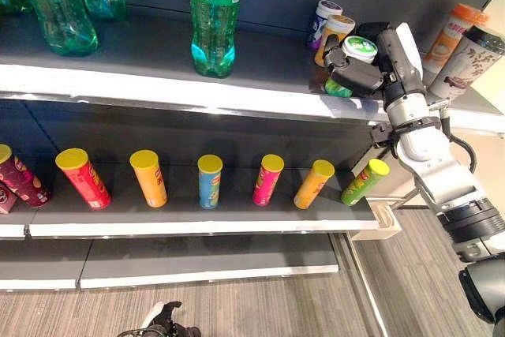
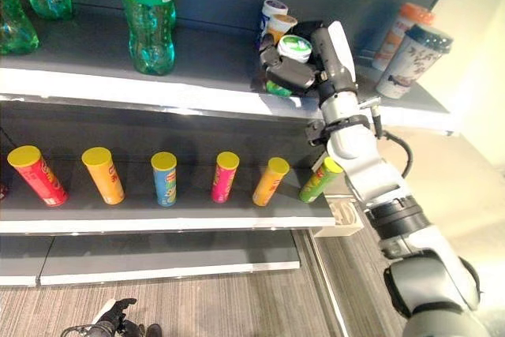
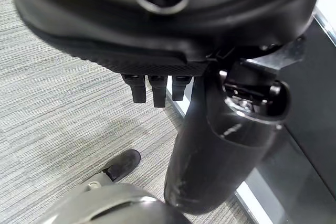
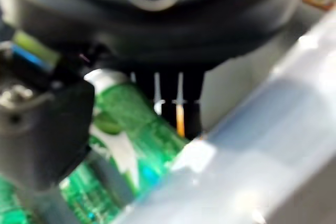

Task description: Put the goods on the table back onto the shelves and tidy them up.

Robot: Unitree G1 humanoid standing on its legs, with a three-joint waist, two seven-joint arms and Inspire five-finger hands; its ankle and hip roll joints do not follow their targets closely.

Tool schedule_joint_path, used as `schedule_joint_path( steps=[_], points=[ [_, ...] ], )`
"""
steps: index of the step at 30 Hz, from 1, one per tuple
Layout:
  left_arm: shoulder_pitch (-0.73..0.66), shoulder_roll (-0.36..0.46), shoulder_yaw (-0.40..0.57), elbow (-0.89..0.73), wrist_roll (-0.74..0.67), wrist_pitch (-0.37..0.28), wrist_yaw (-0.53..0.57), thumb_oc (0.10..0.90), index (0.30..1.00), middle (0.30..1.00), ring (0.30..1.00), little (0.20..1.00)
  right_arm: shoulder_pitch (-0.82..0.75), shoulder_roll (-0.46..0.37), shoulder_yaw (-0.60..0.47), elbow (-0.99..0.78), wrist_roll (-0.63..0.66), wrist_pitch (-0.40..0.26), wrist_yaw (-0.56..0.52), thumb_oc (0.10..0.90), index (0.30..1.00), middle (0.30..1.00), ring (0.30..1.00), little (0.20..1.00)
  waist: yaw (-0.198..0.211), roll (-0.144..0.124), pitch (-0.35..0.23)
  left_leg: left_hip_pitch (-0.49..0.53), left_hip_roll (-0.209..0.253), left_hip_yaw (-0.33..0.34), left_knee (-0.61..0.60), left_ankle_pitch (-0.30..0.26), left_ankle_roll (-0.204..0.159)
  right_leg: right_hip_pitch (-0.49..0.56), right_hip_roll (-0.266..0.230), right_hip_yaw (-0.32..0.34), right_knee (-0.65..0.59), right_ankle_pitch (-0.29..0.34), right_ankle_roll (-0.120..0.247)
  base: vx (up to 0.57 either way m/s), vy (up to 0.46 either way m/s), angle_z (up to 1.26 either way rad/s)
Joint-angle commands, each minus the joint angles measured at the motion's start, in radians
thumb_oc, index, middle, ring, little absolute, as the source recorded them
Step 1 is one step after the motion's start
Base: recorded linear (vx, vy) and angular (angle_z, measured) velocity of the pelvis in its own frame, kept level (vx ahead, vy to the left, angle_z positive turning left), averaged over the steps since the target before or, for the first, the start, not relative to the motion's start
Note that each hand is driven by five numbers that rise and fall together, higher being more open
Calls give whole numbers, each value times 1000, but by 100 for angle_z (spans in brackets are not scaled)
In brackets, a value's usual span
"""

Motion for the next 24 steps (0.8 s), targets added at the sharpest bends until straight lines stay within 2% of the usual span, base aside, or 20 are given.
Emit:
schedule_joint_path(
  steps=[1, 9, 10, 11, 12, 13, 14, 24],
  points=[
    [36, -66, -54, 66, -20, -5, -28, 800, 900, 900, 900, 900, -178, -18, 3, 58, 22, -55, -35, 400, 300, 300, 300, 300, 27, -45, -12, 2, 1, 10, 2, -115, 11, -7, -52, 76, 15, -8, 68, 0, 0, 0],
    [31, -59, -49, 69, -27, -5, -31, 800, 900, 900, 900, 900, -179, -15, 15, 68, 42, -58, -21, 400, 300, 300, 300, 300, 34, -56, -2, -4, 2, 3, 2, -114, 9, -12, -50, 71, 21, -10, 68, 0, 0, 0],
    [31, -58, -48, 70, -28, -5, -31, 800, 900, 900, 900, 900, -180, -19, 18, 67, 47, -59, -17, 406, 309, 309, 309, 309, 34, -58, -3, -3, 1, 3, 2, -115, 9, -11, -50, 70, 21, -11, 68, 0, 0, 0],
    [31, -57, -48, 70, -27, -5, -32, 800, 900, 900, 900, 900, -183, -23, 21, 65, 50, -60, -14, 433, 349, 349, 349, 349, 34, -59, -3, -2, 2, 3, 2, -115, 9, -10, -50, 70, 21, -11, 68, 0, 0, 0],
    [31, -58, -48, 70, -27, -5, -32, 800, 900, 900, 900, 900, -183, -23, 21, 65, 51, -60, -14, 433, 349, 349, 349, 349, 34, -59, -3, -2, 2, 3, 2, -115, 9, -9, -50, 70, 21, -11, 68, 0, 0, 0],
    [30, -58, -49, 70, -28, -5, -31, 800, 900, 900, 900, 900, -187, -30, 26, 60, 59, -63, -9, 626, 639, 639, 639, 639, 32, -60, -3, 0, 2, 4, 2, -116, 8, -8, -50, 71, 21, -11, 68, 0, 0, 0],
    [30, -58, -48, 70, -29, -4, -31, 800, 900, 900, 900, 900, -191, -36, 29, 60, 58, -63, -8, 800, 900, 900, 900, 900, 31, -60, -4, 1, 2, 5, 2, -117, 8, -8, -49, 71, 22, -11, 67, 0, 0, 0],
    [34, -61, -44, 73, -24, -3, -28, 800, 900, 900, 900, 900, -166, -111, 2, -1, 45, -70, -7, 800, 900, 900, 900, 900, 9, -48, -16, 17, 7, 14, 2, -120, 6, 0, -47, 80, 20, -13, 66, 0, 0, 0]
  ],
)
